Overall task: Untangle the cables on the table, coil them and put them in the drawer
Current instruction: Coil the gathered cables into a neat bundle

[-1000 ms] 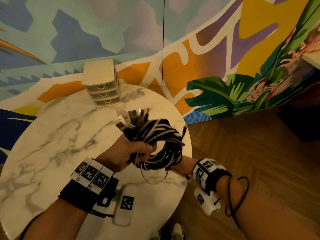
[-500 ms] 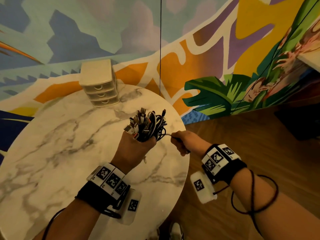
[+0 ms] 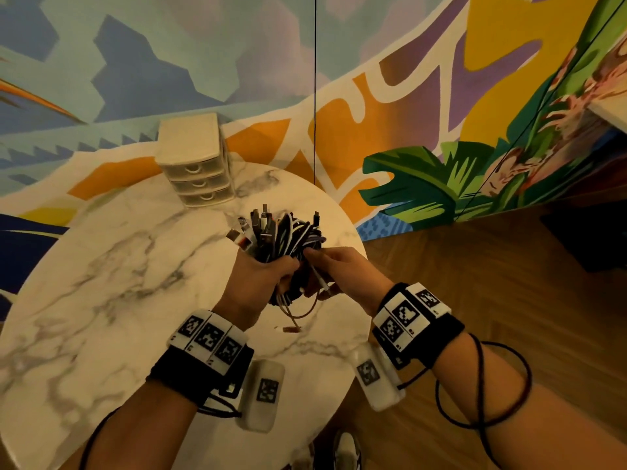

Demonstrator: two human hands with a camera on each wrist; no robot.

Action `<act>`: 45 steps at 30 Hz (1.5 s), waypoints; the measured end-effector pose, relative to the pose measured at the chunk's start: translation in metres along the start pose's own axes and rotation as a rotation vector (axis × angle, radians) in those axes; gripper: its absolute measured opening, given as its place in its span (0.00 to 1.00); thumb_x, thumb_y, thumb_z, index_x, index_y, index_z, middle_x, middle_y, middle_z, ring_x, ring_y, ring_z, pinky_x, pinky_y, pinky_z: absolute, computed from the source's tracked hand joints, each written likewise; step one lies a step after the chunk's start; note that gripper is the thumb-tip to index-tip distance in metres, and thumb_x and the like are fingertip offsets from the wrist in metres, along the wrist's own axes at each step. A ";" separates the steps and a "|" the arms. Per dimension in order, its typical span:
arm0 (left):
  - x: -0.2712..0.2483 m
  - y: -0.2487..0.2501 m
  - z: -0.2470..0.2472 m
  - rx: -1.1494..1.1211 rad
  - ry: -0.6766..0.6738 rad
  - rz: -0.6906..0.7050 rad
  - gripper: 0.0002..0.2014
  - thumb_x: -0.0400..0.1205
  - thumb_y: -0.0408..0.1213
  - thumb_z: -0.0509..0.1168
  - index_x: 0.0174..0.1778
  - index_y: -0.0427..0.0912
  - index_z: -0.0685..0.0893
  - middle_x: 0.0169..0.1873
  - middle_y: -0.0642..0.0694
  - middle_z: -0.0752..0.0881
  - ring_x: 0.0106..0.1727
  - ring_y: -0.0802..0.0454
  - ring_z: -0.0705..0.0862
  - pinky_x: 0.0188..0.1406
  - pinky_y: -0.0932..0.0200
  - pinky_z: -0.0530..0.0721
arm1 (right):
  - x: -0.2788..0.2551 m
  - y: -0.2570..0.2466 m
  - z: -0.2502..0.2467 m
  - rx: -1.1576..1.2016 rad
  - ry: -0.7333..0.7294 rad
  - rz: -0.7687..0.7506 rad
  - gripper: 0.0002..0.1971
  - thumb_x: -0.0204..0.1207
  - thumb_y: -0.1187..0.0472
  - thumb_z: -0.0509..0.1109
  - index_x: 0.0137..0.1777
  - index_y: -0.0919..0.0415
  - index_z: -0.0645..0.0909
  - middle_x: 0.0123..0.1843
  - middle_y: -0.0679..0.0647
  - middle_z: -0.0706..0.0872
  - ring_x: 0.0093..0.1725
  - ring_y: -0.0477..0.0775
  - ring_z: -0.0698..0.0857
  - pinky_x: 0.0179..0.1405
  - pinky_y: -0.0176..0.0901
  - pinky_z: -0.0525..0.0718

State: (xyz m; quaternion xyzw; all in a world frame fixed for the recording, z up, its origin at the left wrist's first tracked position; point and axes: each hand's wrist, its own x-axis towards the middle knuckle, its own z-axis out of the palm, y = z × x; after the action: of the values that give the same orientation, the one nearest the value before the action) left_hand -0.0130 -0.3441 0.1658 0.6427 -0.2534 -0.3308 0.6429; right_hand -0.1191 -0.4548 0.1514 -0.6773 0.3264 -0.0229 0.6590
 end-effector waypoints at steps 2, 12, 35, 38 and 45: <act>0.002 -0.002 -0.005 -0.059 -0.025 -0.041 0.14 0.72 0.25 0.67 0.40 0.51 0.88 0.41 0.33 0.83 0.41 0.39 0.79 0.42 0.39 0.79 | -0.001 -0.001 0.001 -0.043 -0.069 -0.024 0.22 0.86 0.49 0.54 0.51 0.65 0.83 0.41 0.62 0.90 0.37 0.55 0.88 0.34 0.41 0.83; 0.004 -0.004 -0.010 -0.321 -0.121 -0.146 0.19 0.69 0.28 0.61 0.57 0.35 0.78 0.31 0.44 0.74 0.21 0.58 0.70 0.22 0.63 0.65 | 0.007 0.005 0.004 -0.273 0.451 -0.372 0.21 0.73 0.45 0.73 0.26 0.55 0.71 0.22 0.47 0.72 0.24 0.46 0.68 0.28 0.45 0.71; 0.015 -0.013 0.001 -0.293 0.023 -0.277 0.14 0.76 0.29 0.69 0.58 0.38 0.85 0.45 0.44 0.89 0.40 0.51 0.85 0.39 0.57 0.84 | 0.030 0.016 0.000 -0.053 0.390 -0.187 0.13 0.72 0.56 0.74 0.56 0.54 0.84 0.47 0.49 0.90 0.45 0.47 0.89 0.51 0.52 0.88; 0.016 -0.016 0.002 -0.237 0.033 -0.286 0.14 0.76 0.23 0.67 0.56 0.38 0.85 0.47 0.41 0.90 0.45 0.49 0.88 0.42 0.55 0.87 | 0.032 0.016 -0.001 -0.073 0.424 -0.179 0.13 0.70 0.56 0.75 0.55 0.55 0.84 0.47 0.49 0.90 0.46 0.47 0.88 0.50 0.52 0.89; 0.019 -0.018 0.003 -0.170 0.061 -0.276 0.18 0.75 0.19 0.65 0.59 0.36 0.83 0.50 0.36 0.88 0.51 0.39 0.88 0.52 0.46 0.86 | 0.032 0.021 -0.005 -0.028 0.415 -0.166 0.13 0.70 0.54 0.76 0.54 0.54 0.84 0.46 0.48 0.90 0.45 0.46 0.89 0.50 0.52 0.89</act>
State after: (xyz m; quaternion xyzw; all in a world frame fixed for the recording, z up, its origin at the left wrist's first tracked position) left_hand -0.0051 -0.3596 0.1464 0.6245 -0.1143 -0.4167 0.6506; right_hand -0.1049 -0.4721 0.1206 -0.6917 0.3983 -0.2115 0.5641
